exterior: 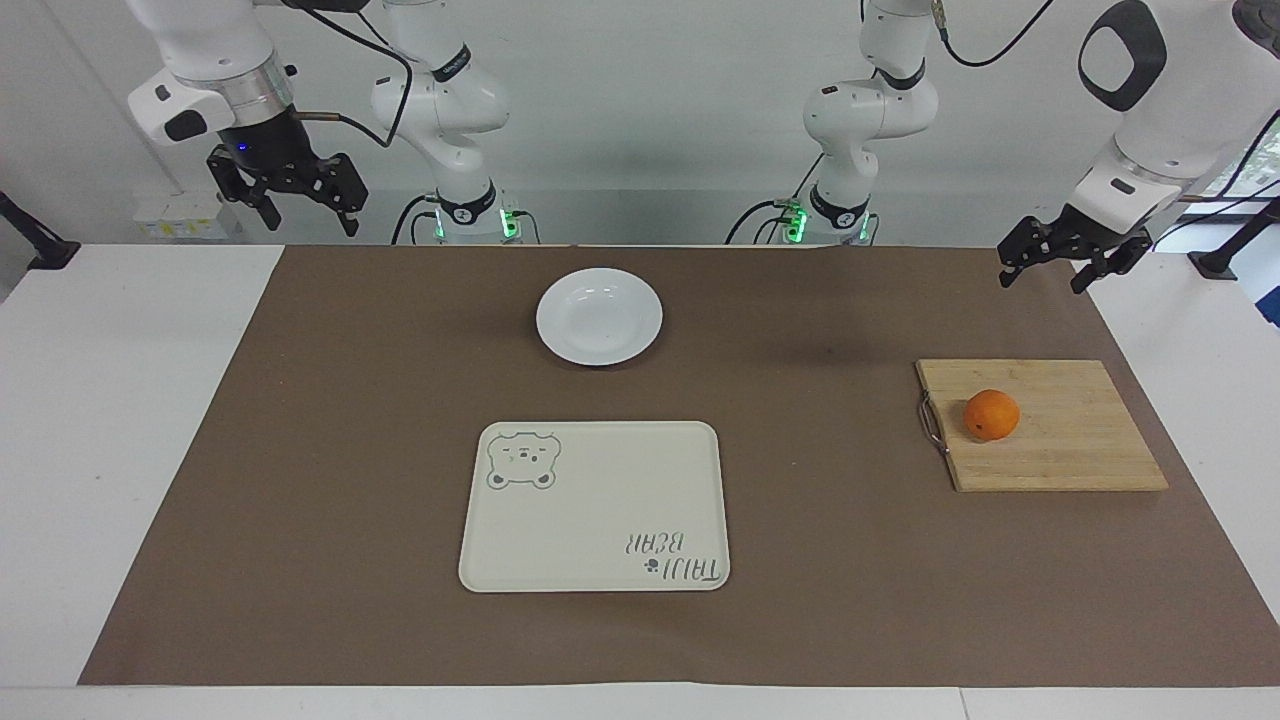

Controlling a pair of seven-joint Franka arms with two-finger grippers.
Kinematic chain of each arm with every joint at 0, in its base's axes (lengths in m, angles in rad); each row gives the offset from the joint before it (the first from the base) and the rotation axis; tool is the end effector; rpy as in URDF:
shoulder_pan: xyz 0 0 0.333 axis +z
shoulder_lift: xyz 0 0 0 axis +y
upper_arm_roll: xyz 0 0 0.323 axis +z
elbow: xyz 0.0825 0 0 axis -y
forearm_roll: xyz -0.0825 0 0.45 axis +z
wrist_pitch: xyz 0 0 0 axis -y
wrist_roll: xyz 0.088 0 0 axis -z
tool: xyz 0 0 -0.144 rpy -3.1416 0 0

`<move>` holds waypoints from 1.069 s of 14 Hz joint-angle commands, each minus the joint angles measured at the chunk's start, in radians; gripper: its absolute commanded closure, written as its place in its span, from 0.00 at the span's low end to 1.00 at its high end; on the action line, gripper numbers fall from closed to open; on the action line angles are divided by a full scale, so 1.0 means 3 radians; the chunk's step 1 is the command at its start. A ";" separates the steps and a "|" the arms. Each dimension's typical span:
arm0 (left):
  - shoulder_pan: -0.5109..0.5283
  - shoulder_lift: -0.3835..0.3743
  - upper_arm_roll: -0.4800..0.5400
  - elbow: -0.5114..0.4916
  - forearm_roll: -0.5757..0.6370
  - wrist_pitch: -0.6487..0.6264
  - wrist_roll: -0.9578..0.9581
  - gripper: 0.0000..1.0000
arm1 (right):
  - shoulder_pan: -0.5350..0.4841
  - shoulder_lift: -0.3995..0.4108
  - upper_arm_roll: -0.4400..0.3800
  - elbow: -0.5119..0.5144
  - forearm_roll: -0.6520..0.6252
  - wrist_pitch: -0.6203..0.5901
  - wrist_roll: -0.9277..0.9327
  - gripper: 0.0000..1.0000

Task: Place orange and plate with both arms

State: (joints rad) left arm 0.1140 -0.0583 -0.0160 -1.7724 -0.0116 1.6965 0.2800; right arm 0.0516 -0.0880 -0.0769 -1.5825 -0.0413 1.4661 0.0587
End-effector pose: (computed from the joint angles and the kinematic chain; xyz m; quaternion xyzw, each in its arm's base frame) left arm 0.6034 0.0576 0.5321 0.9959 -0.0901 -0.0077 0.0068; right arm 0.5797 -0.0228 0.6321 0.9988 -0.0436 -0.0140 0.0174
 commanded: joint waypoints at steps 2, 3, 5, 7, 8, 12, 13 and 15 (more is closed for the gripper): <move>0.0131 0.0000 -0.0029 -0.0177 0.0028 0.0338 0.0125 0.00 | -0.0029 -0.0044 0.0006 -0.0027 0.0051 0.0017 -0.0001 0.00; 0.0141 0.0041 -0.0029 -0.0177 0.0028 0.0353 0.0130 0.00 | -0.0029 -0.0044 0.0006 -0.0027 0.0051 0.0022 -0.0001 0.00; 0.0157 0.0128 -0.0029 -0.0177 0.0028 0.0445 0.0135 0.00 | -0.0029 -0.0044 0.0006 -0.0027 0.0056 0.0022 -0.0001 0.00; 0.0152 0.0230 -0.0029 -0.0177 0.0028 0.0516 0.0130 0.00 | -0.0034 -0.0044 0.0006 -0.0027 0.0056 0.0022 -0.0001 0.00; 0.0157 0.0281 -0.0029 -0.0182 0.0028 0.0567 0.0130 0.00 | -0.0029 -0.0044 0.0011 -0.0027 0.0051 0.0022 -0.0001 0.00; 0.0157 0.0363 -0.0029 -0.0411 0.0028 0.0951 0.0151 0.00 | -0.0029 -0.0044 0.0011 -0.0027 0.0051 0.0017 -0.0001 0.00; 0.0157 0.0414 -0.0029 -0.0422 0.0028 0.1022 0.0186 0.00 | -0.0029 -0.0044 0.0006 -0.0027 0.0051 0.0022 -0.0001 0.00; 0.0157 0.0567 -0.0029 -0.0427 0.0028 0.1120 0.0258 0.00 | -0.0029 -0.0044 0.0006 -0.0027 0.0051 0.0022 -0.0001 0.00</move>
State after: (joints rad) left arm 0.1483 0.0834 -0.0163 -1.8814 -0.0116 1.9832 0.3277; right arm 0.0510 -0.0880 -0.0769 -1.5825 -0.0413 1.4661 0.0587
